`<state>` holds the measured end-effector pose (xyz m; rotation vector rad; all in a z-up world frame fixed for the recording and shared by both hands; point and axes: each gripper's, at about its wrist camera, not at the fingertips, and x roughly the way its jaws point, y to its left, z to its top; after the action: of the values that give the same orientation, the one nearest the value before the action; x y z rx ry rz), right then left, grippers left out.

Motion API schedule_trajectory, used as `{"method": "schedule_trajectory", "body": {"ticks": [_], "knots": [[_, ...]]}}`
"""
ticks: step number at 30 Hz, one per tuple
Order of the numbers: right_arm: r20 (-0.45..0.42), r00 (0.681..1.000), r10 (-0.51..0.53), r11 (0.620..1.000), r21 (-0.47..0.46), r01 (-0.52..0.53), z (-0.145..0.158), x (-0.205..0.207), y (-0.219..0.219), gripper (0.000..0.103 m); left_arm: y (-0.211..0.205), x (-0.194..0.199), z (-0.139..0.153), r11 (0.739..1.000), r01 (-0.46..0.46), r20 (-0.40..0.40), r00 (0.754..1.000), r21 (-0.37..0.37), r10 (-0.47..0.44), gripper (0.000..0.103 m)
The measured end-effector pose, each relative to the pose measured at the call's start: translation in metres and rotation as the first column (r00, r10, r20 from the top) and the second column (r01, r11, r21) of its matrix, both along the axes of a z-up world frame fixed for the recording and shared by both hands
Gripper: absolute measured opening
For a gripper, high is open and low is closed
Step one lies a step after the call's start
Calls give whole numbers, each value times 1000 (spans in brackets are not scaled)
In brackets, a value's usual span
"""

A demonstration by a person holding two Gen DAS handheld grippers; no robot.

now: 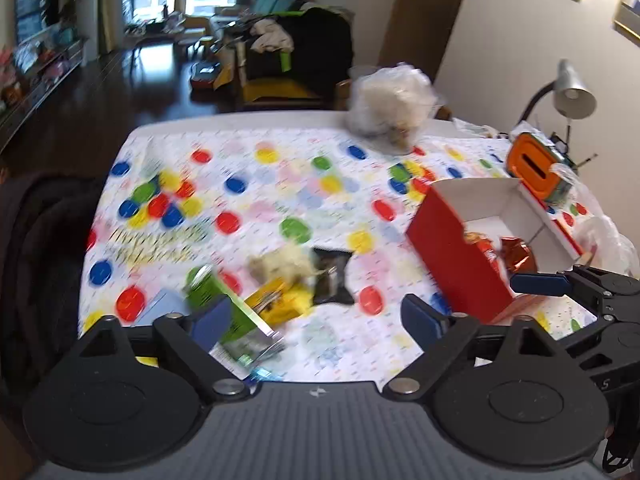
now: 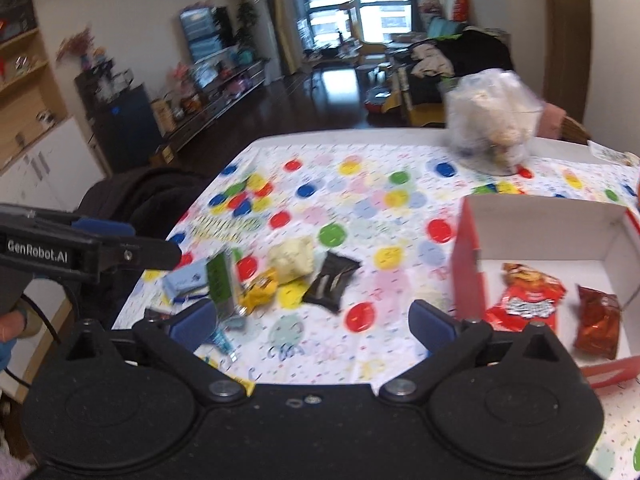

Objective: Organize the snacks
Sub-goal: 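Withdraw both tools from the box back toward the snack pile, then grasp the M&M's packet with the left tool while the right tool grasps the Minion lollipop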

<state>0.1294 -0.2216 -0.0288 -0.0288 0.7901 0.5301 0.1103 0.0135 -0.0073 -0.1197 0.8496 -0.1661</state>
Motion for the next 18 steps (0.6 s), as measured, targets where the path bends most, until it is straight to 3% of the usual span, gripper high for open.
{"method": "schedule_trajectory", "body": {"ticks": [3, 7, 18], "knots": [[-17, 999, 42, 999, -23, -43, -10, -4, 18, 103, 21, -6, -13, 999, -34, -14, 999, -10, 34, 102], [-31, 991, 127, 990, -63, -129, -25, -10, 44, 103, 46, -14, -30, 995, -90, -33, 995, 39, 92, 102], [-136, 937, 323, 927, -156, -342, -75, -13, 105, 101, 89, -21, -83, 988, -132, -144, 979, 78, 143, 102]]}}
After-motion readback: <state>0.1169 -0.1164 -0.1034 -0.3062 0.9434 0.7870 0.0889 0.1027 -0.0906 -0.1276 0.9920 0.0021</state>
